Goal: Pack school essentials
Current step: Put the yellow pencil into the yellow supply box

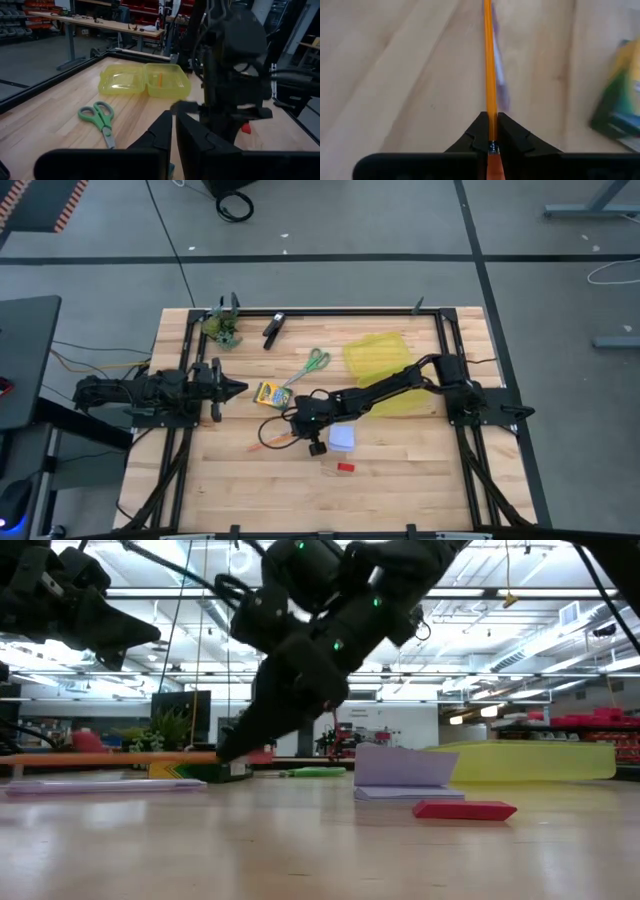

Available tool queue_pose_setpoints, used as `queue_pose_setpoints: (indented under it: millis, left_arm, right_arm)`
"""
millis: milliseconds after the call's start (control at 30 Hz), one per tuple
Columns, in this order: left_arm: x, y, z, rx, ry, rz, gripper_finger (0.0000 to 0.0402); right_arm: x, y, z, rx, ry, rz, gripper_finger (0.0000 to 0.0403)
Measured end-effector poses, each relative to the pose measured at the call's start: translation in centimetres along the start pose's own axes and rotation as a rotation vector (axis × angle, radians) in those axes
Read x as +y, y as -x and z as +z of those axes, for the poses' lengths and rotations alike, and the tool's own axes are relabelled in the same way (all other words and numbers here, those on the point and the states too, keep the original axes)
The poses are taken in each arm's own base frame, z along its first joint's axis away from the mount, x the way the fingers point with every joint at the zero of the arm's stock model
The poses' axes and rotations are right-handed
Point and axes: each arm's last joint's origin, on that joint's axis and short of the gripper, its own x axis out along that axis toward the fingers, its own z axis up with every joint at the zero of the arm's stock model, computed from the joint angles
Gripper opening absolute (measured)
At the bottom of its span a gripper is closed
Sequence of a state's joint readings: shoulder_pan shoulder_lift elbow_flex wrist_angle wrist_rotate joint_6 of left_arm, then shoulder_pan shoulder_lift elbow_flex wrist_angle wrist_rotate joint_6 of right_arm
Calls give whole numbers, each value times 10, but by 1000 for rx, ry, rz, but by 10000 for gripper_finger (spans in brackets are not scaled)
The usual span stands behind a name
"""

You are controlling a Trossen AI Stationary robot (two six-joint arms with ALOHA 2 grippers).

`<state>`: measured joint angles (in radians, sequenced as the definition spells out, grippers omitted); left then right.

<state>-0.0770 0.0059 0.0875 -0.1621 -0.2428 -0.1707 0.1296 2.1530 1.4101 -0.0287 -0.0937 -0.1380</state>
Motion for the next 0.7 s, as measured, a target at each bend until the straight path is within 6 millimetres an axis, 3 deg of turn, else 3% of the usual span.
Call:
queue_pose_setpoints:
  millis: [400, 700]
  left_arm:
    - [0, 0, 0, 1, 0, 0, 31]
    - [0, 0, 0, 1, 0, 0, 34]
  right_arm:
    - [-1, 25, 7, 70, 16, -8, 33]
    - [-6, 55, -10, 74, -4, -28, 33]
